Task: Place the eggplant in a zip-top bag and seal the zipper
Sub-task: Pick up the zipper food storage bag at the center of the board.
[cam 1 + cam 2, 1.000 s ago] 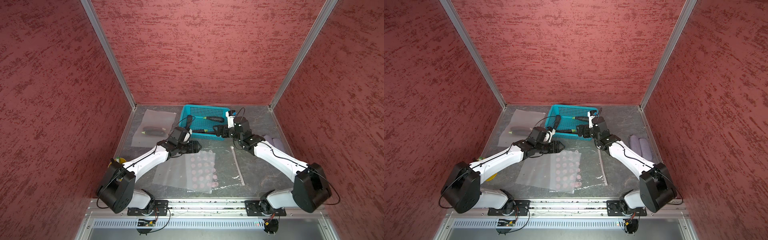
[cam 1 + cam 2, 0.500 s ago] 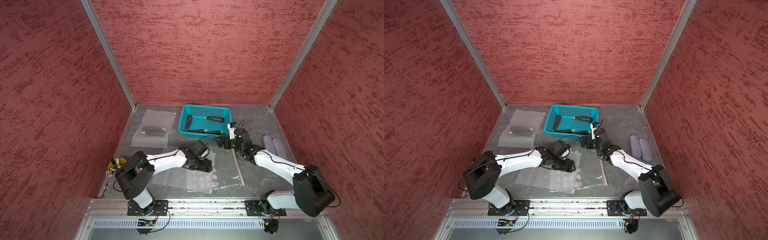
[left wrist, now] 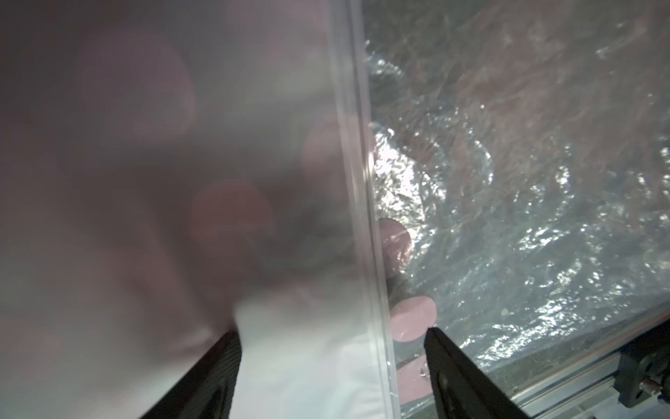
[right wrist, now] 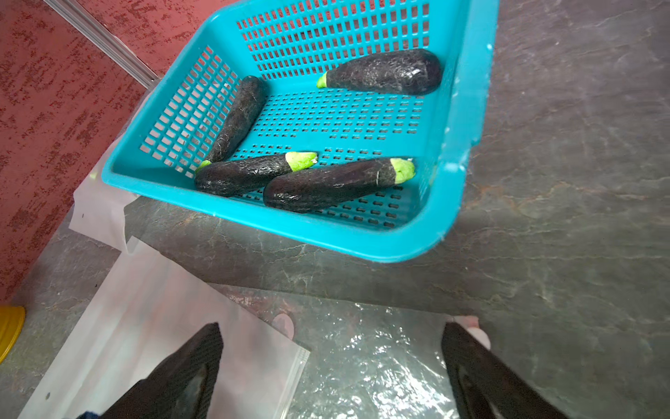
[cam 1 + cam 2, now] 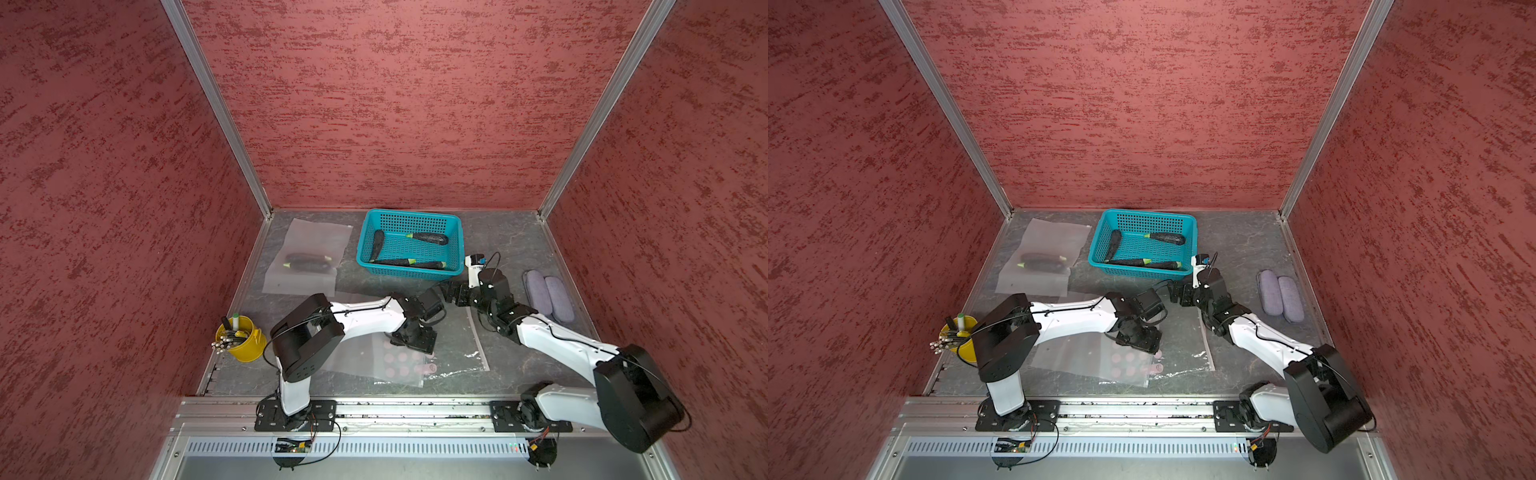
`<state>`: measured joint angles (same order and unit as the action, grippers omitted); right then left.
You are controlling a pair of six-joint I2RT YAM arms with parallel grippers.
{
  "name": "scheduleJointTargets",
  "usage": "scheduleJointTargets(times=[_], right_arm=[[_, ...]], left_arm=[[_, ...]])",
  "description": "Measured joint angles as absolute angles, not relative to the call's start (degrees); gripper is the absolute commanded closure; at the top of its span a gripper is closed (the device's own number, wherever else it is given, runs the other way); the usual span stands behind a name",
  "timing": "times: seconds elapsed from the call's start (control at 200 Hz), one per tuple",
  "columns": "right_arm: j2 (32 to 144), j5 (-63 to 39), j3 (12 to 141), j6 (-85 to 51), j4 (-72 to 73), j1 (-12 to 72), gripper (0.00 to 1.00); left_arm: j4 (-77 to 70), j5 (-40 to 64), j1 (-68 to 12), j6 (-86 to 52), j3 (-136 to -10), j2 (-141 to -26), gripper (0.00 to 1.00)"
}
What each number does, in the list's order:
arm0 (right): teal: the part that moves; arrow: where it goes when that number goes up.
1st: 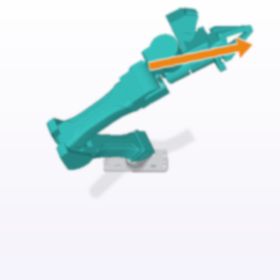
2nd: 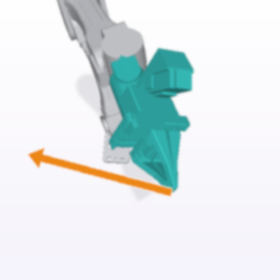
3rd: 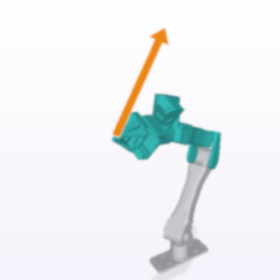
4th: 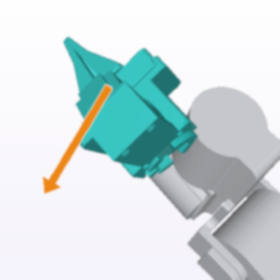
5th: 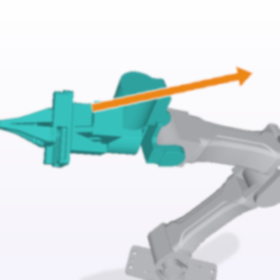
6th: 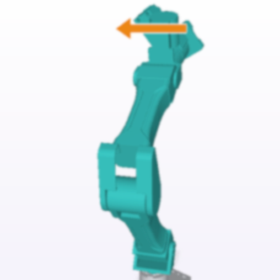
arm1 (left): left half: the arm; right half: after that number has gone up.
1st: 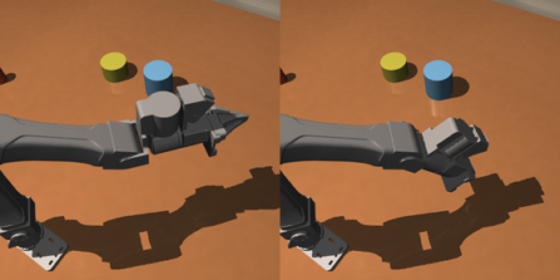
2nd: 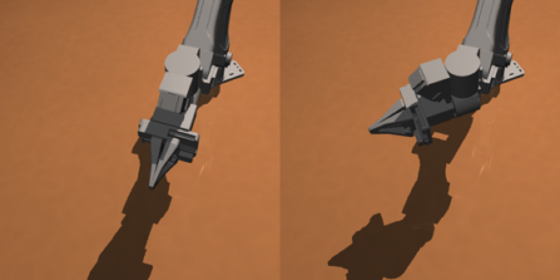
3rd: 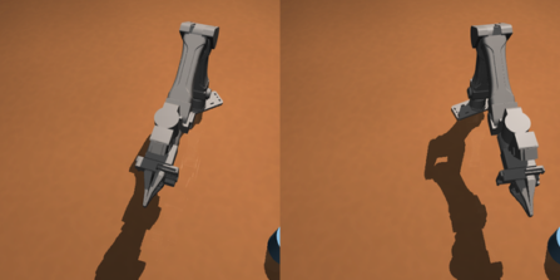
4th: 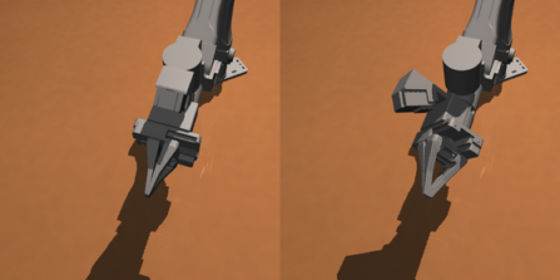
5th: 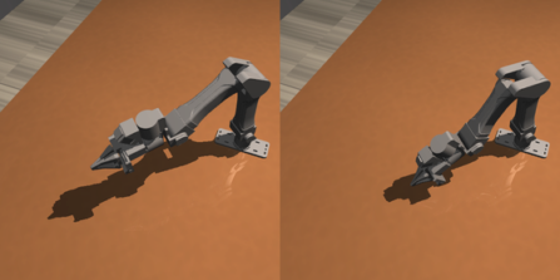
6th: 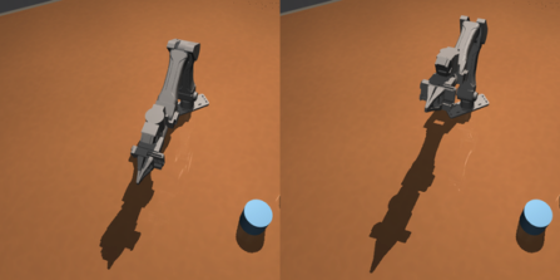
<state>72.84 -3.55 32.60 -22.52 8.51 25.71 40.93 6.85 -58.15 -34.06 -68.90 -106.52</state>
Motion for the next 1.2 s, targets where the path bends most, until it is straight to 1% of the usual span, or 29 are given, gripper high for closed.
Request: scheduleJointTargets(times=[0.07, 0.245, 0.371, 0.521, 0.666, 0.741, 0.817, 0.882, 1.077, 1.202], right_arm=[[72.8, -3.6, 32.2, -22.5, 9.0, 24.9, 0.05], [72.4, -4.1, 31.3, -22.5, 10.1, 23.4, 0.06], [72.2, -5.0, 30.9, -22.5, 11.0, 22.8, 0.06], [72.3, -6.0, 30.9, -22.5, 11.7, 22.3, 0.06], [72.3, -6.5, 30.9, -22.5, 12.3, 21.9, 0.07], [72.6, -6.9, 30.9, -22.5, 12.5, 21.8, 0.07], [73.2, -7.3, 30.9, -22.5, 12.6, 21.8, 0.06], [73.7, -7.6, 30.9, -22.5, 12.6, 21.7, 0.06], [74.9, -8.4, 30.9, -22.5, 13.4, 21.5, 0.06], [75.7, -8.9, 30.9, -22.5, 14.0, 21.5, 0.05]], left_arm=[[42.7, 5.8, -58.6, -34.2, -70.8, -108.0, 0.23], [43.9, 4.8, -58.5, -34.4, -71.4, -108.8, 0.34], [41.5, 6.9, -56.6, -35.2, -68.5, -107.0, 0.41], [39.6, 9.8, -54.3, -35.6, -66.5, -105.8, 0.53], [38.3, 11.9, -52.9, -35.7, -64.9, -105.2, 0.59], [37.9, 12.4, -52.5, -35.7, -64.5, -104.9, 0.57], [37.8, 12.6, -52.4, -35.7, -64.5, -104.6, 0.47], [38.1, 12.0, -52.5, -35.4, -64.5, -104.3, 0.43], [42.2, 2.0, -52.8, -34.2, -63.2, -101.1, 0.31], [43.0, -1.3, -52.1, -32.9, -62.3, -98.4, 0.29]])
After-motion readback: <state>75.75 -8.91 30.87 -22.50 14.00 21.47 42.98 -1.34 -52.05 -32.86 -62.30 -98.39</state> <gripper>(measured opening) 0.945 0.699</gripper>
